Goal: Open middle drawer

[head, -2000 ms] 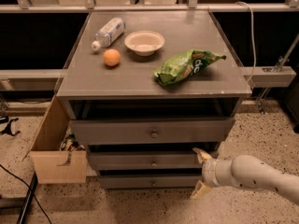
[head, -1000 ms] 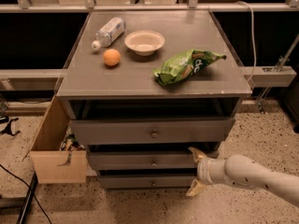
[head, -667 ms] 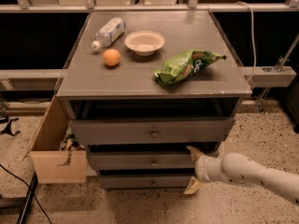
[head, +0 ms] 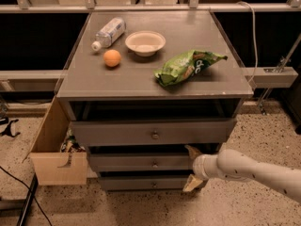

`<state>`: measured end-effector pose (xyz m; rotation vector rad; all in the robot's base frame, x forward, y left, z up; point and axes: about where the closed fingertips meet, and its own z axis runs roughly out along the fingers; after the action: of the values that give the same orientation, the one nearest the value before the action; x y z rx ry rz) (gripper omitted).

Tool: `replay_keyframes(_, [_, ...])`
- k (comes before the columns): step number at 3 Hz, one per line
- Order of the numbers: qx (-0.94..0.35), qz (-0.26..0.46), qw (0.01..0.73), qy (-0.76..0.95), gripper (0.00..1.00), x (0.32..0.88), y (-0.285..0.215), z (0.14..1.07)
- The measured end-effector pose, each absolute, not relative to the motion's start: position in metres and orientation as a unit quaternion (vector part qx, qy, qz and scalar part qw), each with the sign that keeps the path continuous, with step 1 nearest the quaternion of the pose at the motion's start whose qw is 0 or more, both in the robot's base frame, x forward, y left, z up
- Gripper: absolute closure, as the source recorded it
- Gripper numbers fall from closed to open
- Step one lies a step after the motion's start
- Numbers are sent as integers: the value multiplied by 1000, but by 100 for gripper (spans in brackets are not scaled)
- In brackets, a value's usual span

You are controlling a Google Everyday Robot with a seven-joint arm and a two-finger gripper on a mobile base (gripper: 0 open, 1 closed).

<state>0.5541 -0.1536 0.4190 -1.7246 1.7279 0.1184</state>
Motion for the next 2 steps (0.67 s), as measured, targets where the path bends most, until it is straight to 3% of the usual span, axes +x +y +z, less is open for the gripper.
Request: replay_keyframes(2, [-663,45,321,675,0,570,-154,397])
